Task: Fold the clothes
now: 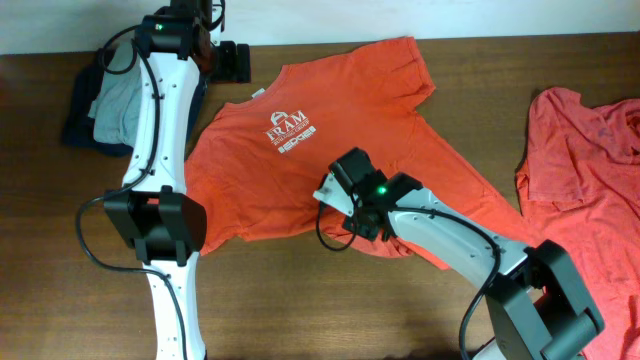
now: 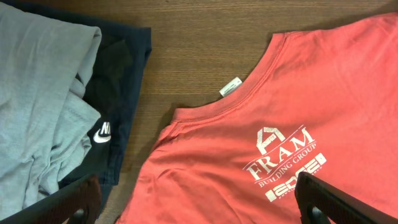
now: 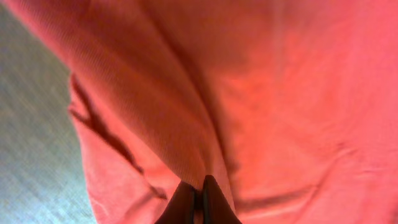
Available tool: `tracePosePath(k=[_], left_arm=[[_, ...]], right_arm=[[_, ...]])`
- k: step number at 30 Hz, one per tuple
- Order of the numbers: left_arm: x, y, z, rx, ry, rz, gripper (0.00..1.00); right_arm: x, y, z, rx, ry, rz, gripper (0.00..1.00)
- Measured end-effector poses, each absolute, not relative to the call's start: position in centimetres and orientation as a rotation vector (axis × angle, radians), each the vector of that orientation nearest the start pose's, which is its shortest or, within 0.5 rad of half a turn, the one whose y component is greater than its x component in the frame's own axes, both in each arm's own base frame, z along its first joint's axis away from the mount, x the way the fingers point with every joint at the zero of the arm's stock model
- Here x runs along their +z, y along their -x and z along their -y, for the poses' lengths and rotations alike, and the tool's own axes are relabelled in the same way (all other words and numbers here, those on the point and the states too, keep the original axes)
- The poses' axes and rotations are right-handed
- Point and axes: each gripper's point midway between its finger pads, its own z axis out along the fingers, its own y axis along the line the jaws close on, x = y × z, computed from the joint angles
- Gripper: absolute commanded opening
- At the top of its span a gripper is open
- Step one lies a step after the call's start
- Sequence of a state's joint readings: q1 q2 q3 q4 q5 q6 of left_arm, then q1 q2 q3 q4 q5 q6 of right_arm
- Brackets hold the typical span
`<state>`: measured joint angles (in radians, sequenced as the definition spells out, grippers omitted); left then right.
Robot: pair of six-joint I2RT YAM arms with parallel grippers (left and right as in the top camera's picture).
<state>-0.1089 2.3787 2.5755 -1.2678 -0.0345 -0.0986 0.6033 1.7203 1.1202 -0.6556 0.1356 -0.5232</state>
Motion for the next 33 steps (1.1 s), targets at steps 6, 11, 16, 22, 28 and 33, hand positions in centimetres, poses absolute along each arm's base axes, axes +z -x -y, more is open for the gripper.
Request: tracePosePath(k=[6, 11, 16, 22, 28, 33], left_arm=[[18.7, -55.4, 5.5, -0.024, -0.002, -2.641, 0.99], [18.7, -55.4, 5.5, -0.024, -0.002, -2.641, 0.99], [18.7, -55.4, 5.5, -0.024, -0.002, -2.641, 0.99], [18.7, -55.4, 5.5, -0.024, -0.002, -2.641, 0.99], [18.7, -55.4, 5.5, -0.025, -0.003, -2.641, 0.99], [18.7, -55.4, 5.5, -0.024, -0.002, -2.641, 0.99]], right_arm=[[6.0, -33.4, -18.4, -0.211, 1.42, -2.39, 0.04], [6.4, -35.4, -16.9, -0.216, 1.316, -2.396, 0.04], [6.8, -37.1, -16.0, -0.15, 1.226, -2.393, 0.15], [6.6, -37.7, -16.2, -0.061, 1.2, -2.382, 0.26], [3.8, -38.1, -16.6, -0.041, 1.225, -2.415, 0.28], [3.1, -39.8, -16.1, -0.139, 1.188, -2.393, 0.29]])
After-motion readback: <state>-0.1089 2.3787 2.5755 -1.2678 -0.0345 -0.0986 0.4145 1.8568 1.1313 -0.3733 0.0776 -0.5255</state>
